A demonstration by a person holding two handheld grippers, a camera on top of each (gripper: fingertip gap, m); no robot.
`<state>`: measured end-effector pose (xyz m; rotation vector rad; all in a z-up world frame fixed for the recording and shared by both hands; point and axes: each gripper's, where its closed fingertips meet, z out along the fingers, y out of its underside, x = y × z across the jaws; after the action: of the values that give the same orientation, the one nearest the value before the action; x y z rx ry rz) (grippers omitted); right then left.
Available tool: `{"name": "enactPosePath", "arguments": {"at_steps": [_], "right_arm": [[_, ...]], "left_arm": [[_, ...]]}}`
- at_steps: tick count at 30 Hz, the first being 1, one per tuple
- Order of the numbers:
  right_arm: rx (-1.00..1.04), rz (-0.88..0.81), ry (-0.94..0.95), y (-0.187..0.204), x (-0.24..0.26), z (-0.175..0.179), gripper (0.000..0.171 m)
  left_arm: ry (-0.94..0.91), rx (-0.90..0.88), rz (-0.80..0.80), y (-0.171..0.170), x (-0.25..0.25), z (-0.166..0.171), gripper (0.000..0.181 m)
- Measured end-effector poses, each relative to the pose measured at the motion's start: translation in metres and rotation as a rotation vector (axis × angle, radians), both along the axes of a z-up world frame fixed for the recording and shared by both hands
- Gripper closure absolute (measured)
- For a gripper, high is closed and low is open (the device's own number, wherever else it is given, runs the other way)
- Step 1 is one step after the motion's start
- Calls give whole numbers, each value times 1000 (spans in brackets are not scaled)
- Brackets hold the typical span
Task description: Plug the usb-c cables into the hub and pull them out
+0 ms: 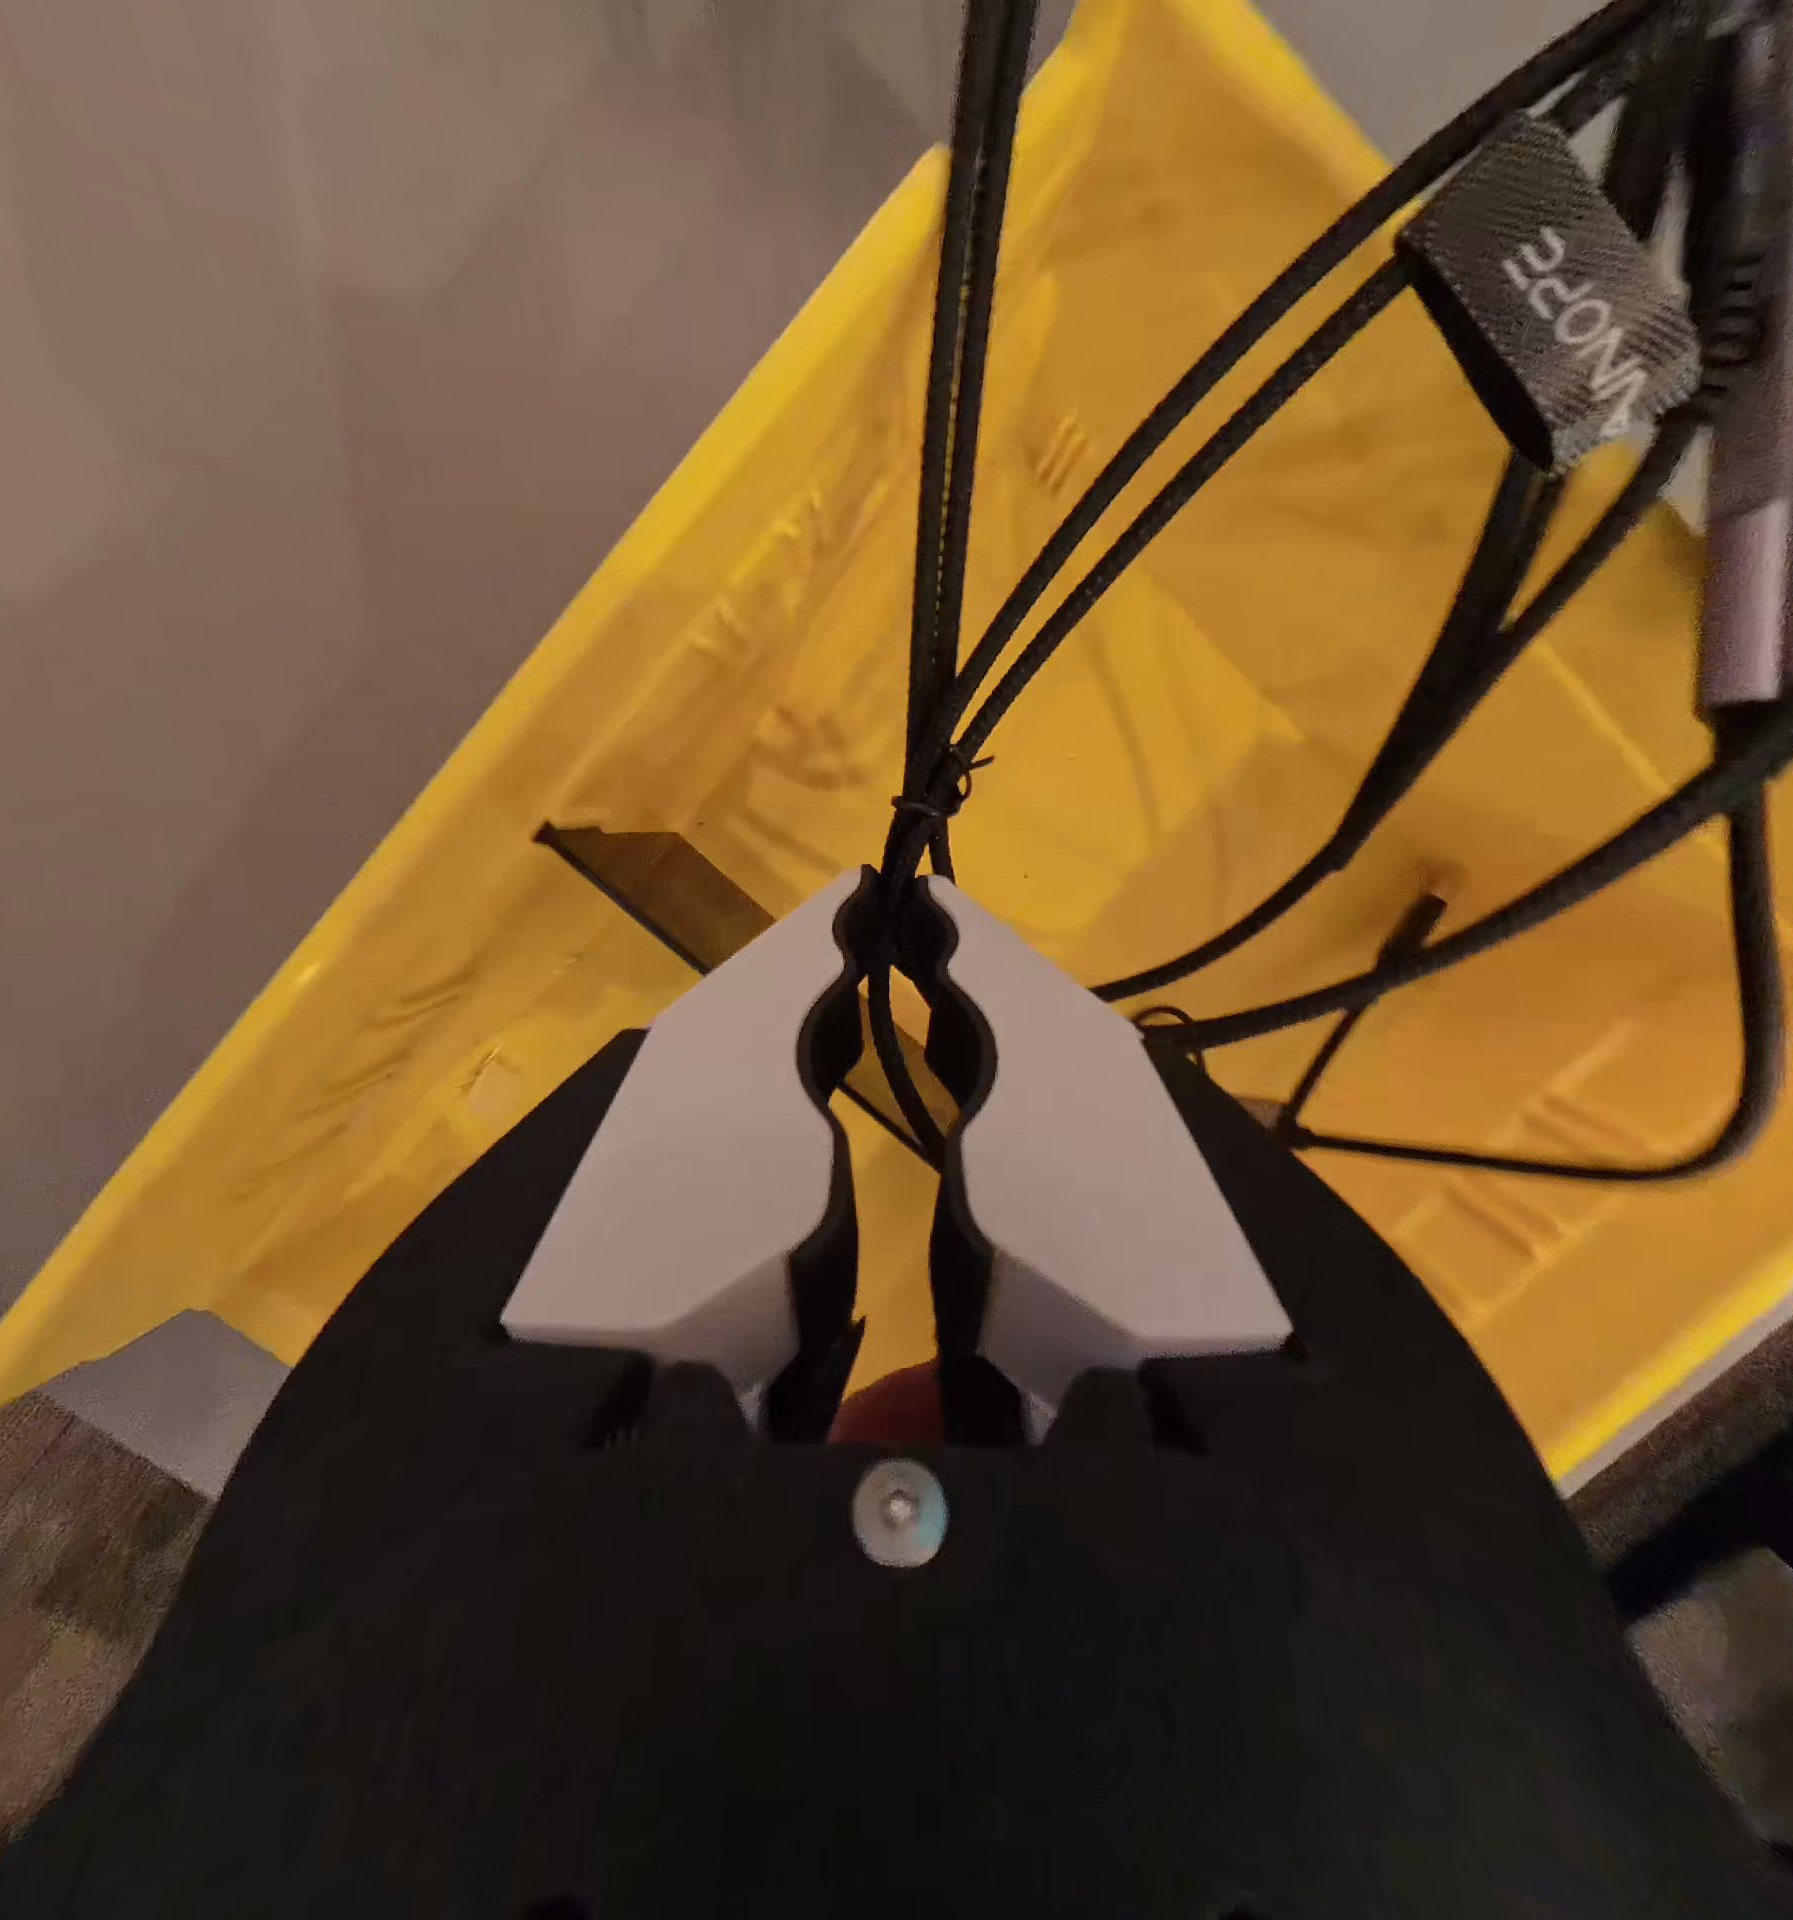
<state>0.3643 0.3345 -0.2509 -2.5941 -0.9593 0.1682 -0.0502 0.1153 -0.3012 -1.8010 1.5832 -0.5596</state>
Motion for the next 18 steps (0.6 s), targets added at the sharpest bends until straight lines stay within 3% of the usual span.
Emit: {"name": "enactPosePath", "arguments": {"at_steps": [11,14,18], "right_arm": [[-326,51,-181,7,1,-65,167],[-340,64,-144,9,-4,-66,167],[-275,110,-224,8,-3,-52,150]], "left_arm": [[-3,-13,-11,-2,-2,0,132],[0,-14,-14,-2,-3,-1,132],[0,-16,-15,-3,-4,0,131]]}}
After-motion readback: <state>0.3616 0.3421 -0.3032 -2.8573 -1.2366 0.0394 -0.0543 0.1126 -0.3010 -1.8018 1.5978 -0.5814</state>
